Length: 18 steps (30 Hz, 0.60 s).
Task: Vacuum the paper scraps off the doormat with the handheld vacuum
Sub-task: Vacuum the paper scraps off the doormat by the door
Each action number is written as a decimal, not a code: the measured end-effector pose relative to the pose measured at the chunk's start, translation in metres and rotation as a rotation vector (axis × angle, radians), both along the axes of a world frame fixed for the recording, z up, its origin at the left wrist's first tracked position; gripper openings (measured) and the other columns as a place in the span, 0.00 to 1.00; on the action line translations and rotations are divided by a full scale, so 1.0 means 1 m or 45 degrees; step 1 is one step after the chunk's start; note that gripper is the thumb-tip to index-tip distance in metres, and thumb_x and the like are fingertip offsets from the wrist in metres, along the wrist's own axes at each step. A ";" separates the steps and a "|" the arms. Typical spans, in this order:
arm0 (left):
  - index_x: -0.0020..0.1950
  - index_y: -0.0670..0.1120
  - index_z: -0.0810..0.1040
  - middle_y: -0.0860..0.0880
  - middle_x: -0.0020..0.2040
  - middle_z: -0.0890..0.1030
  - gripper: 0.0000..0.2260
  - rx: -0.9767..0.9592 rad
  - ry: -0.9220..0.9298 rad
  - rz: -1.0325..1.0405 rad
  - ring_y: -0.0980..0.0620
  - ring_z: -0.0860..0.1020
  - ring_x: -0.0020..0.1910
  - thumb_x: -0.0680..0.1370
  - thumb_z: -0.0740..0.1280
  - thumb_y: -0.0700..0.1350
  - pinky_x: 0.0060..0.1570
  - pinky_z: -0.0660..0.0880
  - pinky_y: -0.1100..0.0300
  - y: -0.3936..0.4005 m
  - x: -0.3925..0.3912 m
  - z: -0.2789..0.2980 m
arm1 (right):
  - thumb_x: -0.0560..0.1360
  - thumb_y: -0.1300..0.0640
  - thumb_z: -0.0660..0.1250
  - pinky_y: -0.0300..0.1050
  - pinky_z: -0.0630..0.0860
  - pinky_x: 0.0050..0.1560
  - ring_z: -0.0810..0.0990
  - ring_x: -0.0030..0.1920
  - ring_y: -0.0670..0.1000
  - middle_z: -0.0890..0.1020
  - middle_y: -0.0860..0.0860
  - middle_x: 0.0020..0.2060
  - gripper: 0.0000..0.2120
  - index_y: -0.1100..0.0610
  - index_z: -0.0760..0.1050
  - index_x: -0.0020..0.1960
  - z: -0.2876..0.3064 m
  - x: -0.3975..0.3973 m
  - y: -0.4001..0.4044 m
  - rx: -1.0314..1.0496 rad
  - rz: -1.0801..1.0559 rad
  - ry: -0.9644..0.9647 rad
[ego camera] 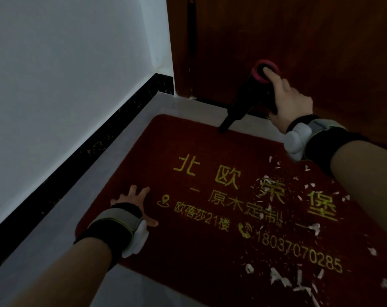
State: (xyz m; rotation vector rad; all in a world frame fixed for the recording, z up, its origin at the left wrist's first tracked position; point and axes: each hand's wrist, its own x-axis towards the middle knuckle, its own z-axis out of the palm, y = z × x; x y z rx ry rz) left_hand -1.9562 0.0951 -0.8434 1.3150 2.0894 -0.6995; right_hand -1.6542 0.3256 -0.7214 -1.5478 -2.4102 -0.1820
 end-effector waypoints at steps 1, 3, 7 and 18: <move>0.76 0.58 0.42 0.47 0.77 0.45 0.50 -0.001 0.001 -0.005 0.39 0.56 0.74 0.66 0.71 0.66 0.68 0.62 0.40 -0.001 -0.001 -0.001 | 0.71 0.65 0.67 0.54 0.71 0.40 0.75 0.52 0.64 0.70 0.59 0.60 0.47 0.42 0.41 0.76 0.000 0.002 0.000 -0.006 0.004 -0.005; 0.76 0.58 0.42 0.47 0.76 0.46 0.50 0.008 -0.001 -0.016 0.39 0.57 0.73 0.66 0.71 0.66 0.68 0.63 0.41 0.000 0.000 -0.001 | 0.70 0.65 0.67 0.54 0.71 0.40 0.74 0.52 0.64 0.70 0.59 0.60 0.48 0.42 0.41 0.76 0.001 0.007 0.000 -0.006 0.007 -0.028; 0.76 0.57 0.42 0.47 0.76 0.47 0.50 0.023 0.002 -0.020 0.40 0.59 0.73 0.65 0.71 0.66 0.66 0.66 0.43 -0.001 -0.002 -0.004 | 0.71 0.65 0.67 0.54 0.71 0.40 0.74 0.52 0.64 0.70 0.59 0.60 0.47 0.43 0.40 0.76 0.004 0.017 -0.004 0.007 0.037 -0.070; 0.77 0.54 0.42 0.44 0.77 0.40 0.55 -0.040 -0.017 0.012 0.38 0.56 0.74 0.63 0.75 0.63 0.68 0.63 0.39 0.014 -0.001 -0.005 | 0.74 0.67 0.63 0.50 0.67 0.37 0.71 0.52 0.62 0.67 0.58 0.62 0.47 0.38 0.30 0.69 0.017 0.058 -0.034 0.049 0.100 -0.356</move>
